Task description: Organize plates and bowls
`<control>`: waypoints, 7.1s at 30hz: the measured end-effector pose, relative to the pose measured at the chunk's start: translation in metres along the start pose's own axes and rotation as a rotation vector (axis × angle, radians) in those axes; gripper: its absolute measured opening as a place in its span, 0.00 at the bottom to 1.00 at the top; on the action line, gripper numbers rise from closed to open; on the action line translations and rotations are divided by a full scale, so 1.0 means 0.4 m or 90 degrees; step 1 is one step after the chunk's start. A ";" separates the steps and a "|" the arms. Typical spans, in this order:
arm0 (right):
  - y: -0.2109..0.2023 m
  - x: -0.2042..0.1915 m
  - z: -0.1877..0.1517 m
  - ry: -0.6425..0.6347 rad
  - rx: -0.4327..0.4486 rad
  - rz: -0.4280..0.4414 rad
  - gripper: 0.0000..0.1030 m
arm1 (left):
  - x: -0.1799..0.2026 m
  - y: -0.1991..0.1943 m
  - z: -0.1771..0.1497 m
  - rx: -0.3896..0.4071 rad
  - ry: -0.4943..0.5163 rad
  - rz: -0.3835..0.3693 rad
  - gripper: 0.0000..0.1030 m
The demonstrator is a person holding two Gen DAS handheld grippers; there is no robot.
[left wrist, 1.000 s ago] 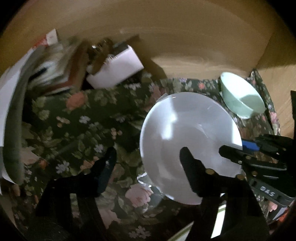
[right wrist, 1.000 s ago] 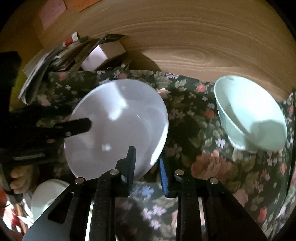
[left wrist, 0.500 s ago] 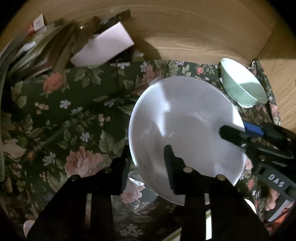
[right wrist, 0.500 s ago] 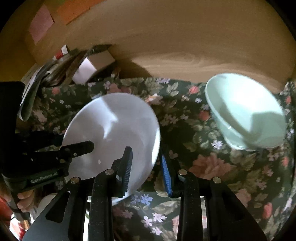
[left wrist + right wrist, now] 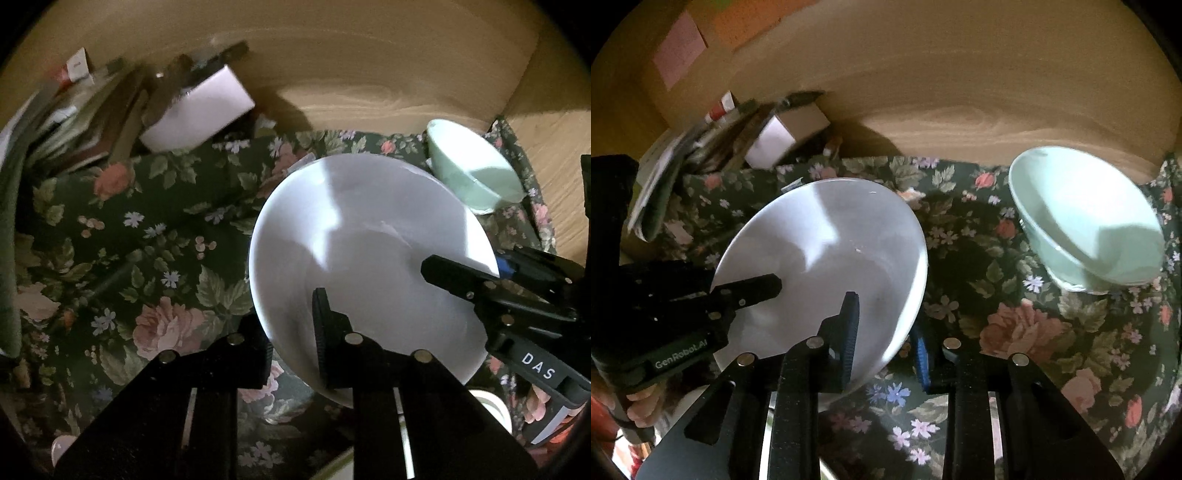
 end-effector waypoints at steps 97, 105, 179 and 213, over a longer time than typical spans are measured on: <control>-0.044 -0.541 -0.147 -0.165 0.001 0.080 0.27 | -0.424 -0.374 -0.447 0.116 -0.180 0.068 0.18; -0.069 -0.529 -0.135 -0.175 0.023 0.074 0.34 | -0.427 -0.372 -0.439 0.117 -0.182 0.074 0.17; -0.044 0.472 0.061 0.165 0.042 -0.160 0.35 | 0.113 -0.080 0.141 0.134 0.022 0.003 0.79; -0.055 0.188 -0.054 0.044 -0.025 -0.023 0.24 | 0.144 0.075 0.040 -0.029 0.028 0.000 0.51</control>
Point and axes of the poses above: each gripper's, at about its wrist camera, not at the fingertips, and y roughly the way its jaws point, x to its right, z to its top, the point moved 5 cm from there along y, roughly the way its jaws point, and after that the axes turned 4 degrees about -y, right-handed, at the moved point
